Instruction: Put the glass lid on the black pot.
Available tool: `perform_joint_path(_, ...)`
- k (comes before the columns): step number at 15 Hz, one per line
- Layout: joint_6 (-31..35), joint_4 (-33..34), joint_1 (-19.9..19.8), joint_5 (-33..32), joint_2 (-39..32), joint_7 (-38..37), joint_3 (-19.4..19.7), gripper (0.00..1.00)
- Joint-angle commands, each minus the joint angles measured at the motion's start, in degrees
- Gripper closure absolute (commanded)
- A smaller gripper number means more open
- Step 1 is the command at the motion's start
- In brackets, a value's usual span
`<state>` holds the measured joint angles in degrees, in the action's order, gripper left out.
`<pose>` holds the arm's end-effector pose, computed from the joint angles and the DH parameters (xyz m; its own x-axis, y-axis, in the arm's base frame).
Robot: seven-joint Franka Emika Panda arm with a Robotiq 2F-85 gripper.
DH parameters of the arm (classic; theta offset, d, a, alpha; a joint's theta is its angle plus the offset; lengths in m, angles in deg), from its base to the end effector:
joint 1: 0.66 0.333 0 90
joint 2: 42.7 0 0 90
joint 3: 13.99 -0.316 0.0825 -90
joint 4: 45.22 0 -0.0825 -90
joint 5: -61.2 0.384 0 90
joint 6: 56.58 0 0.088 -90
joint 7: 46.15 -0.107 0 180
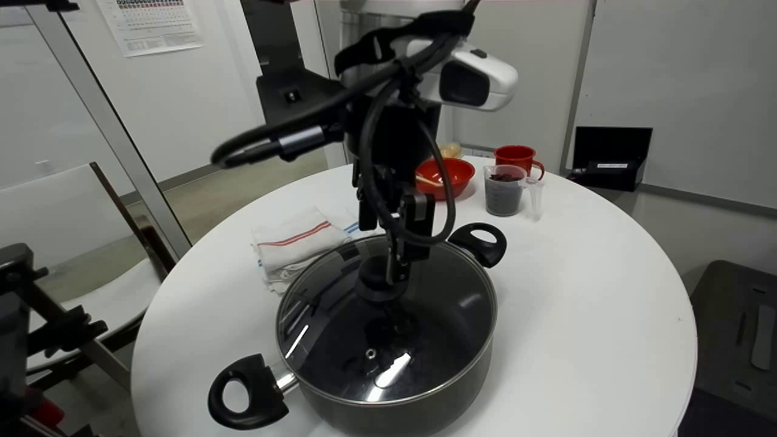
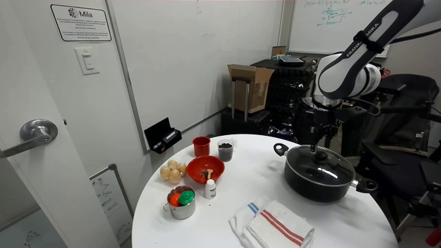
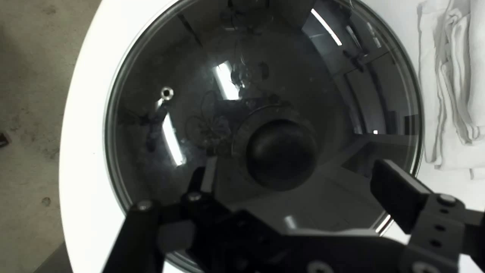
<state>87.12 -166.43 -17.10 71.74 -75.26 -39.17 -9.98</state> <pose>0.5156 -0.1956 0.1270 0.9157 -0.3653 -0.1675 -0.3800 -0.9227 -0.0648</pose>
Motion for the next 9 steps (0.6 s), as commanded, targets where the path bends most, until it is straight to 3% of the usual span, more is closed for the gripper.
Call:
perform_joint_path(1,2.12,-4.17,1.36,-0.52,4.43,0.63,-0.19,0.00)
perform_joint_path(9,2.58,-10.26,4.57,-1.86,11.64,2.35,-1.05,0.00)
